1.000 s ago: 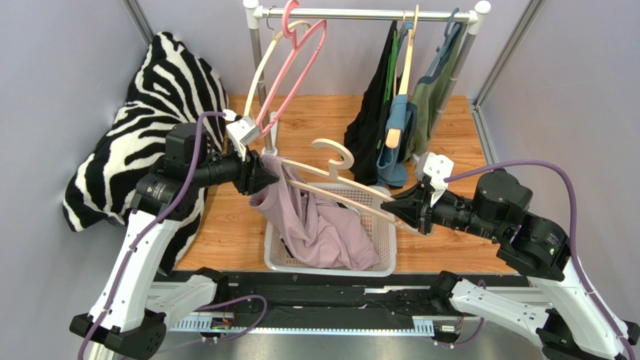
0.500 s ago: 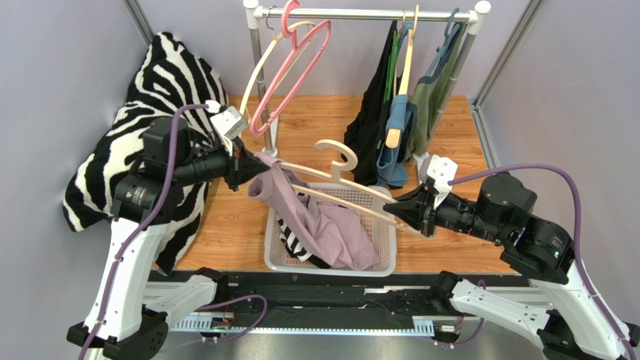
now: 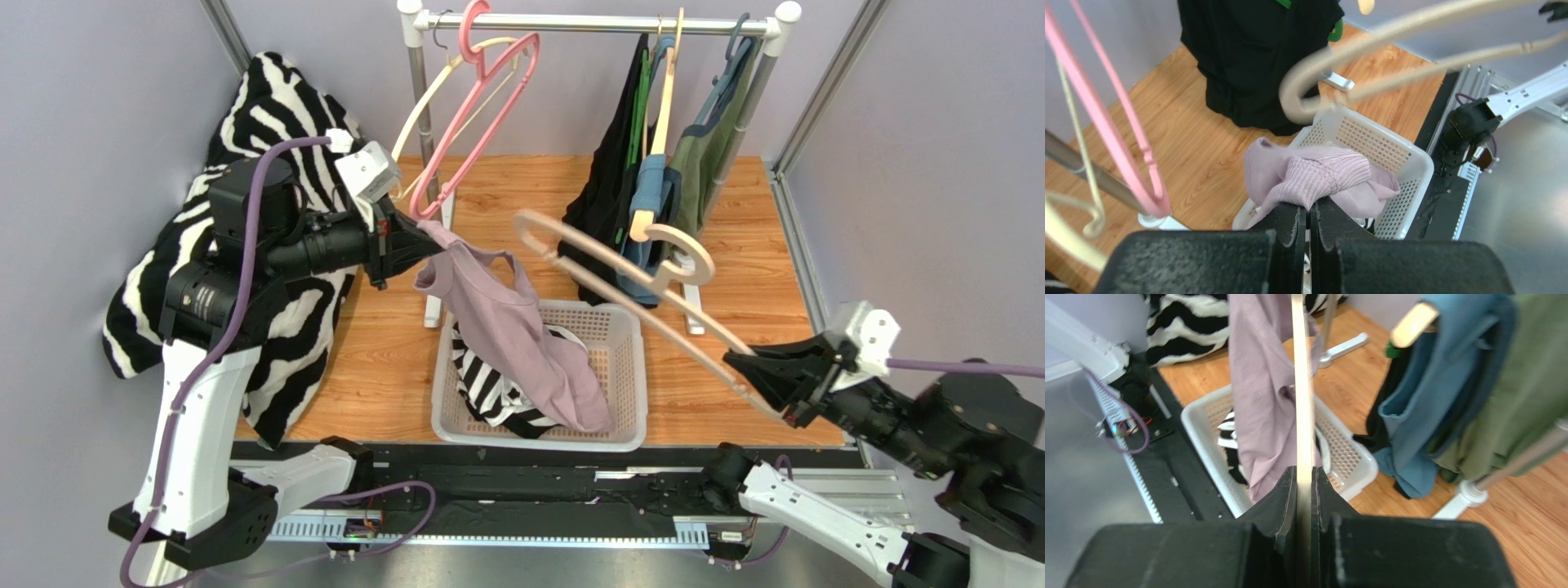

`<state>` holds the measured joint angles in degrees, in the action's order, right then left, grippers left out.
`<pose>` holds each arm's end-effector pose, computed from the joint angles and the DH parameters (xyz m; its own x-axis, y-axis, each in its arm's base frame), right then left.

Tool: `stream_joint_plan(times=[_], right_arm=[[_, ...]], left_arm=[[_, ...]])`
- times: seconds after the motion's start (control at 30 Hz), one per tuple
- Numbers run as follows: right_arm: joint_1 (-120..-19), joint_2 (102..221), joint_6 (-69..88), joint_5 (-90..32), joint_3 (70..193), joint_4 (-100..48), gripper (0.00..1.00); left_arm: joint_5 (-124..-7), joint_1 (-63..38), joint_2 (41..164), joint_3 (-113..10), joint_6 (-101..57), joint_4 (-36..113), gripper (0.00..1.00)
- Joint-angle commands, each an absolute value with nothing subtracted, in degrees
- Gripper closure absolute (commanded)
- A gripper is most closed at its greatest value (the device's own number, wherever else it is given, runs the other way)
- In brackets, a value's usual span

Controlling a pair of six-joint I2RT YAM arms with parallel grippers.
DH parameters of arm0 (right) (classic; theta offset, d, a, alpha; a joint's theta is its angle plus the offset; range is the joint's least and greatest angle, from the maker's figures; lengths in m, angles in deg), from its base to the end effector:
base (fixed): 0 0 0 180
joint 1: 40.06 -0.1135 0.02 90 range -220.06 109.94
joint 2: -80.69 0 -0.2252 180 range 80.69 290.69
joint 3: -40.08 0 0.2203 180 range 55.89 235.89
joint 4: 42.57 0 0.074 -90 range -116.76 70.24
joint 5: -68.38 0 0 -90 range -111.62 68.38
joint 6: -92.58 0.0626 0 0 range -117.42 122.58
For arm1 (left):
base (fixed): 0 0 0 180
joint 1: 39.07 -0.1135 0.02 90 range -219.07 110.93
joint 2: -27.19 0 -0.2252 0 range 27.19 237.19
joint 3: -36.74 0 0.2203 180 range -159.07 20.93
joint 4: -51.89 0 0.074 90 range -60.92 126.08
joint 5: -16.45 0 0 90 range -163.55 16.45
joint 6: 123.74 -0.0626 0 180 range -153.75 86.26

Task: Remove the tank top from the hanger
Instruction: Remove the tank top from the hanger, then place the hanger at the clothesline.

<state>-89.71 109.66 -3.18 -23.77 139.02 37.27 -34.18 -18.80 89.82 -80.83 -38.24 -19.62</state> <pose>0.0196 0.0266 0.4061 -0.0316 -0.1921 -0.9809 -0.7927 0.6026 -0.0925 0.1366 -0.0928 0.4589 -0.2009 0.1389 -0.9697 0.8566 0.5052 -0.1051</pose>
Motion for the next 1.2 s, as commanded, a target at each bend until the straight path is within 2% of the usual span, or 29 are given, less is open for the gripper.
stream_joint_plan(times=[0.0, 0.13, 0.4, 0.5, 0.83, 1.0, 1.17], right_arm=[[-89.6, 109.6, -0.5, -14.0, 141.4, 36.4, 1.00], [-89.7, 113.1, 2.1, -10.2, 142.5, 31.6, 1.00], [-89.6, 136.1, 10.7, -5.9, 156.5, 30.7, 1.00], [-89.7, 142.2, 13.6, -2.5, 160.6, 29.9, 1.00], [-89.7, 151.8, 14.2, 6.6, 165.9, 25.5, 1.00], [-89.8, 156.2, 12.1, 9.6, 170.2, 25.0, 1.00], [-89.6, 159.4, 10.0, 11.4, 172.6, 23.2, 1.00]], left_arm=[[-31.6, -15.1, 91.3, -83.8, -41.8, -21.0, 1.00], [-30.1, -10.5, 92.0, -79.4, -43.9, -21.2, 1.00], [-37.9, -2.1, 93.7, -64.2, -51.9, -18.5, 1.00], [-41.6, -1.7, 95.3, -58.7, -54.0, -15.6, 0.94], [-57.2, -0.2, 104.7, -44.6, -59.1, -3.9, 0.95], [-59.9, 0.9, 110.8, -40.1, -61.3, -0.6, 0.95], [-62.6, 2.2, 114.3, -36.8, -62.0, 2.7, 0.90]])
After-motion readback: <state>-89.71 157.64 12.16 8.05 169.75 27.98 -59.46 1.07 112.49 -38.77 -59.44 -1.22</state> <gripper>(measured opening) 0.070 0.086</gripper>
